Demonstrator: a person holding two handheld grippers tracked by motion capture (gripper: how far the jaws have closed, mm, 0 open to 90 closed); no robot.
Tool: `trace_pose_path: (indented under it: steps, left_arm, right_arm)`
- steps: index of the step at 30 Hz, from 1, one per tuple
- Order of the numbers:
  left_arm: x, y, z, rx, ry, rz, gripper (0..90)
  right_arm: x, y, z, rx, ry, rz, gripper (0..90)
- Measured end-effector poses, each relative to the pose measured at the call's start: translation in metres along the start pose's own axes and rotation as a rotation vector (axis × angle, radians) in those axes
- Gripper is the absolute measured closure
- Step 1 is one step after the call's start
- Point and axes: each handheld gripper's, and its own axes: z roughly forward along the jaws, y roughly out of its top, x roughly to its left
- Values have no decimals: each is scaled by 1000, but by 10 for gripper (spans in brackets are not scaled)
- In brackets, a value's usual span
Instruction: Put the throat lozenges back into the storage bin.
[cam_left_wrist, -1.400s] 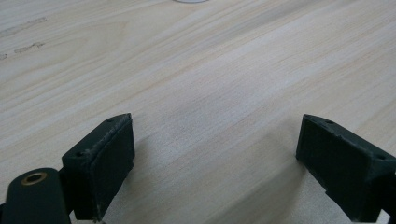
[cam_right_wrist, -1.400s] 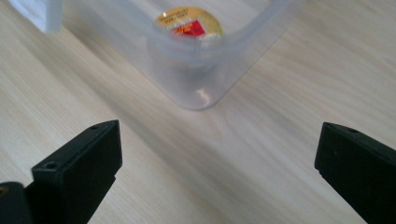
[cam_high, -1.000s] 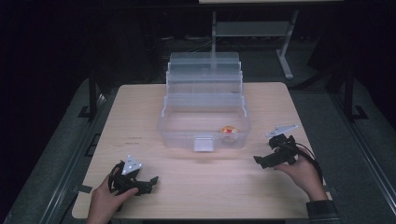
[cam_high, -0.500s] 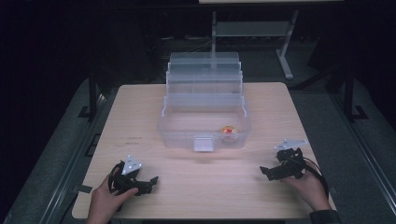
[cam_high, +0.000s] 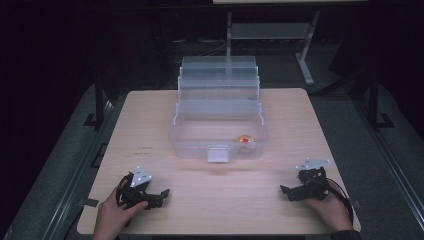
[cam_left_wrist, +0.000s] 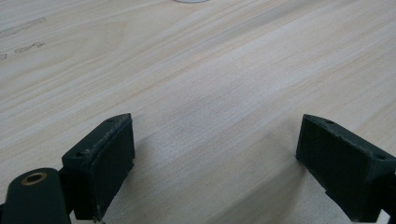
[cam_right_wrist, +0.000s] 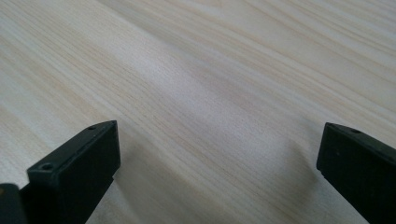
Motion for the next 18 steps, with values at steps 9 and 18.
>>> trace_pose_path:
  steps: [9,18]
  left_arm:
    - [0,0,0,0,0,0,107]
    - [0,0,0,0,1,1,107]
  right_arm:
    - [-2,-13,1,-93,15,32,0]
    - [-2,-13,1,-93,13,32,0]
